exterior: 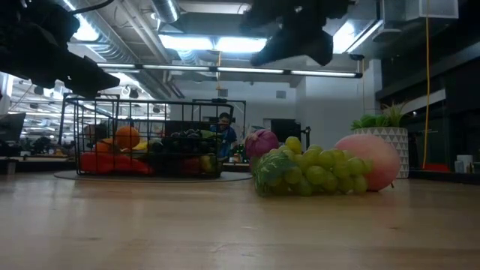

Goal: Build produce basket
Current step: Put the green grapes into the wire basket

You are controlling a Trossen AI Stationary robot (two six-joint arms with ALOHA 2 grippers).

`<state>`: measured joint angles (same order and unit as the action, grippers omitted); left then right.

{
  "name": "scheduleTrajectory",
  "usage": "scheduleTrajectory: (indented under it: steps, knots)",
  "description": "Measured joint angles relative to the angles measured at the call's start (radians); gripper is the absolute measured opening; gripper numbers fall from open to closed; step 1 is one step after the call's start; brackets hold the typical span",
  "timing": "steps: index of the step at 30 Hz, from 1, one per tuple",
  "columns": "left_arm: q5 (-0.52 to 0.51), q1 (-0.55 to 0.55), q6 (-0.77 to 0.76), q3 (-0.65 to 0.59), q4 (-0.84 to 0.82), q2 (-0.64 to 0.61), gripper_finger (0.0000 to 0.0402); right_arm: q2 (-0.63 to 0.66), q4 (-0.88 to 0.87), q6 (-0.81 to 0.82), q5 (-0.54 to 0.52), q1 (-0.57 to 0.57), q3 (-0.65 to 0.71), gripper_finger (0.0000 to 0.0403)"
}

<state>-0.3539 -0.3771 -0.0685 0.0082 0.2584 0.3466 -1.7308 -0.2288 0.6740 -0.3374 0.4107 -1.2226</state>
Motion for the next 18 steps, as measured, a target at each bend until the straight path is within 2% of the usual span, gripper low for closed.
scheduleTrajectory:
  steps: [3,6,18]
  knots:
    - [0.0,0.0,0.0,0.0,0.0,0.0,0.0225,-0.012,-0.213,0.006,-0.009,0.0,-0.054,0.0223]
    - [0.0,0.0,0.0,0.0,0.0,0.0,0.0225,-0.017,-0.349,0.024,-0.027,0.0,-0.072,0.0223]
    - [0.0,0.0,0.0,0.0,-0.006,0.0,0.0225,-0.093,-0.389,-0.108,-0.01,-0.001,-0.044,0.0223]
